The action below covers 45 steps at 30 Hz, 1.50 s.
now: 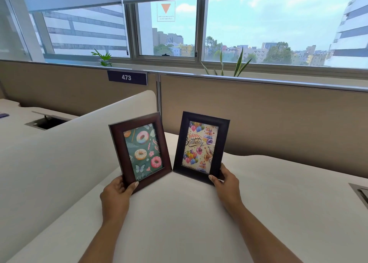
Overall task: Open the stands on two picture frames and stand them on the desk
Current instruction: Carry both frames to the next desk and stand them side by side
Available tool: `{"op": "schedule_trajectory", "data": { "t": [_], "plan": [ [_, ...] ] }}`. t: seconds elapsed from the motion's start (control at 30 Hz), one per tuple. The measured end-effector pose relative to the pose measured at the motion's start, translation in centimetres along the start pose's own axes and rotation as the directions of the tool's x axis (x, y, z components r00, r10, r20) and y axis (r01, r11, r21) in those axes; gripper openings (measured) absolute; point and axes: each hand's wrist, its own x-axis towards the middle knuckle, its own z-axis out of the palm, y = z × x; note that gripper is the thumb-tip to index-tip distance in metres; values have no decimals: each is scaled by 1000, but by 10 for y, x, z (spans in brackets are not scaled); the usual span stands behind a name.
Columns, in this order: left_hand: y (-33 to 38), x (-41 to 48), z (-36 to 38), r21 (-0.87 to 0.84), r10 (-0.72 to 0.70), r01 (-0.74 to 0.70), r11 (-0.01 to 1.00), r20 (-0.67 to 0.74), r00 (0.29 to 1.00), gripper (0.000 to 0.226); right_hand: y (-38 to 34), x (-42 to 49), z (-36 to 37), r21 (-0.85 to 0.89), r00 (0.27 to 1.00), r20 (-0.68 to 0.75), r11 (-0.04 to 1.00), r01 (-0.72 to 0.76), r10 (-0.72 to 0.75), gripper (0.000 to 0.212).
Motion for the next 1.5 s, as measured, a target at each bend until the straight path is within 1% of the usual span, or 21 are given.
{"op": "schedule_trajectory", "data": {
  "t": [0.33,0.73,0.97,1.2,1.5],
  "plan": [
    [-3,2,2,0,9,-9,1000,16,1000,37,0,7,-7,18,999,42,1000,4,-5,51],
    [-4,3,2,-39,18,-17,999,18,1000,44,4,8,-5,15,1000,25,1000,-14,13,51],
    [-6,3,1,-75,27,-24,997,40,999,42,6,8,-4,21,999,37,1000,-6,5,51],
    [-7,4,1,-70,43,-39,997,48,998,39,7,10,-3,16,1000,25,1000,10,-10,51],
    [-8,4,1,-77,28,-25,997,47,998,42,8,10,-2,3,1000,21,1000,17,-17,51]
  ]
}}
